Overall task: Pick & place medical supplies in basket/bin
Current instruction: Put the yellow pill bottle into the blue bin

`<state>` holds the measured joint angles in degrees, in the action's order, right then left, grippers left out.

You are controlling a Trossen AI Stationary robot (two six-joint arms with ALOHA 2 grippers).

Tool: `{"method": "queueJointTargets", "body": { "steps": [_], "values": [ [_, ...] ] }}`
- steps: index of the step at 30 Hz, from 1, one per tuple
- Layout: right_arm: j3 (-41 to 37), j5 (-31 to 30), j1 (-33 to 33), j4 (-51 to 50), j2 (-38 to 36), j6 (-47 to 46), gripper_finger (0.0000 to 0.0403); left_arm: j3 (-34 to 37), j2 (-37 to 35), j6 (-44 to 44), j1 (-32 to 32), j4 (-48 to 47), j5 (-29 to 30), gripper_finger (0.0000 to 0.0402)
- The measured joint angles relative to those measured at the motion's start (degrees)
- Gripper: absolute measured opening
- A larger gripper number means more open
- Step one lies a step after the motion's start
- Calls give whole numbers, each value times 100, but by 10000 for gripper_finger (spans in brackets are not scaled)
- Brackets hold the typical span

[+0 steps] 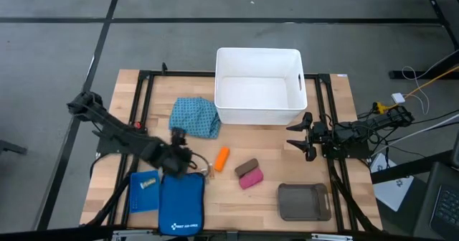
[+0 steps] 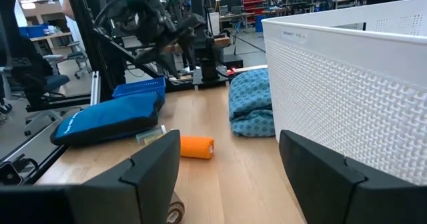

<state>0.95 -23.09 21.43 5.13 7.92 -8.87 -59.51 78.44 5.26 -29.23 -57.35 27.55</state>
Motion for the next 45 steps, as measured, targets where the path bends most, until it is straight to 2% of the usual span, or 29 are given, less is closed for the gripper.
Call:
{"method": "queueJointTargets", "body": {
  "steps": [5, 10, 15, 19, 27, 35, 45],
  "values": [
    [0, -1, 0, 0, -1, -118, 255, -2, 411, -2071, 531, 771, -263, 214],
    [0, 0, 0, -2, -1, -289, 256, -3, 819, -3232, 824, 1435, -801, 214],
    [0, -1, 0, -4, 0, -559, 256, -69, 1197, -4281, 878, 1713, -866, 214],
    [0, -2, 0, -2, 0, -572, 256, -389, 1564, -4667, 866, 1740, -875, 214],
    [0, -31, 0, -4, 0, -727, 256, -1125, 2366, -5246, 737, 1739, -1353, 214],
    [0, -4, 0, -6, 0, -725, 256, -1207, 2766, -5329, 932, 1530, -1401, 214],
    [0, -2, 0, -123, 0, -719, 256, -1204, 2786, -5286, 924, 1561, -1766, 213]
  ]
}}
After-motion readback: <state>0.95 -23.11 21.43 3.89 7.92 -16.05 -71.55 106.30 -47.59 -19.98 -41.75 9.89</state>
